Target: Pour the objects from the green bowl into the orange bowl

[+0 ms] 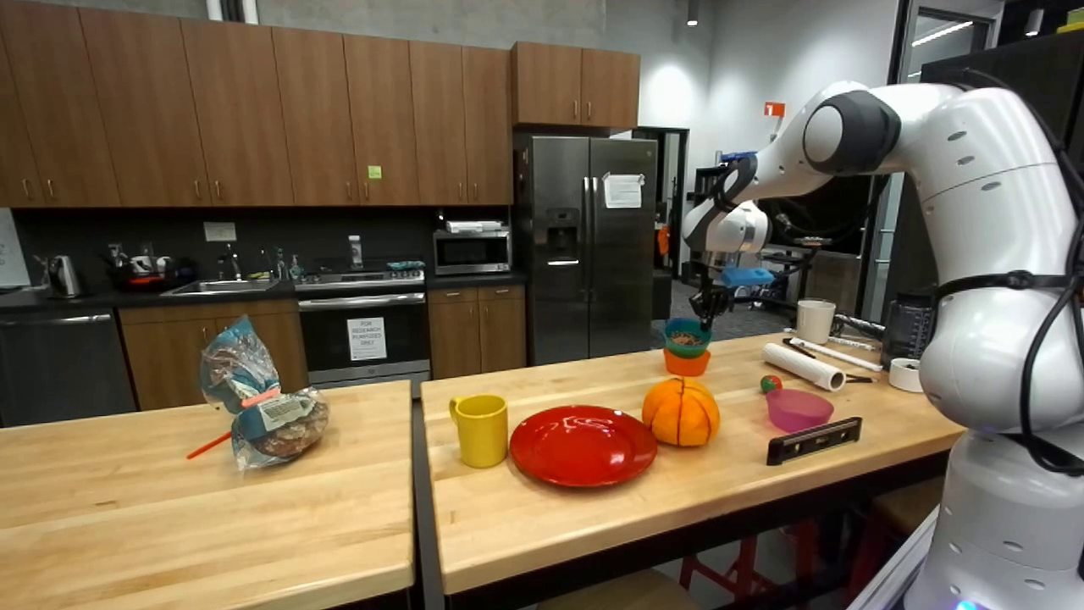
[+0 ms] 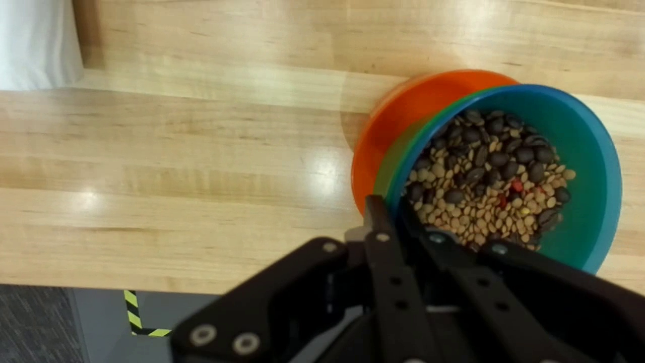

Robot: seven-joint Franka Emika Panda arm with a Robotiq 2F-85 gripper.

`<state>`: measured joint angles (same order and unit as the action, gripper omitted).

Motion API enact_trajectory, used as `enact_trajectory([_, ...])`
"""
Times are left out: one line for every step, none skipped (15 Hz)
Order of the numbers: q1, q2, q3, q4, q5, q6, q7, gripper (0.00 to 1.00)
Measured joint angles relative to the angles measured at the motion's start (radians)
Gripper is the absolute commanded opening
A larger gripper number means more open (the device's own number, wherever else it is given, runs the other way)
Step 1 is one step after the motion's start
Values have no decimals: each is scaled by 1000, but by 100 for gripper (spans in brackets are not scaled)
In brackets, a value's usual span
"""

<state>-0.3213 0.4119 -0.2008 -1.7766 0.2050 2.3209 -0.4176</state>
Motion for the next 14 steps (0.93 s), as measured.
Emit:
enact_trajectory([-3, 1, 0, 0, 0, -13, 0, 1])
enact_trajectory([-6, 1, 0, -1, 0, -27, 0, 1])
enact_trajectory([-8, 1, 0, -1, 0, -40, -1, 1])
enact_trajectory([-10, 1, 0, -1, 0, -53, -2, 1])
enact_trajectory([-12, 1, 0, -1, -1, -64, -3, 1])
enact_trajectory([-13, 0, 0, -2, -1, -75, -4, 1])
enact_trajectory([-14, -1, 0, -4, -2, -86, -4, 1])
enact_trajectory([-14, -2, 0, -6, -4, -96, -5, 1])
enact_trajectory([-14, -6, 0, -11, -7, -108, -6, 1])
enact_trajectory([-14, -12, 0, -18, -11, -120, -9, 1])
enact_trajectory([-14, -20, 0, -28, -17, -131, -11, 1])
enact_trajectory([-14, -30, 0, -40, -25, -140, -12, 1])
enact_trajectory([-14, -42, 0, -55, -33, -147, -16, 1])
enact_trajectory([-14, -56, 0, -72, -40, -151, -21, 1])
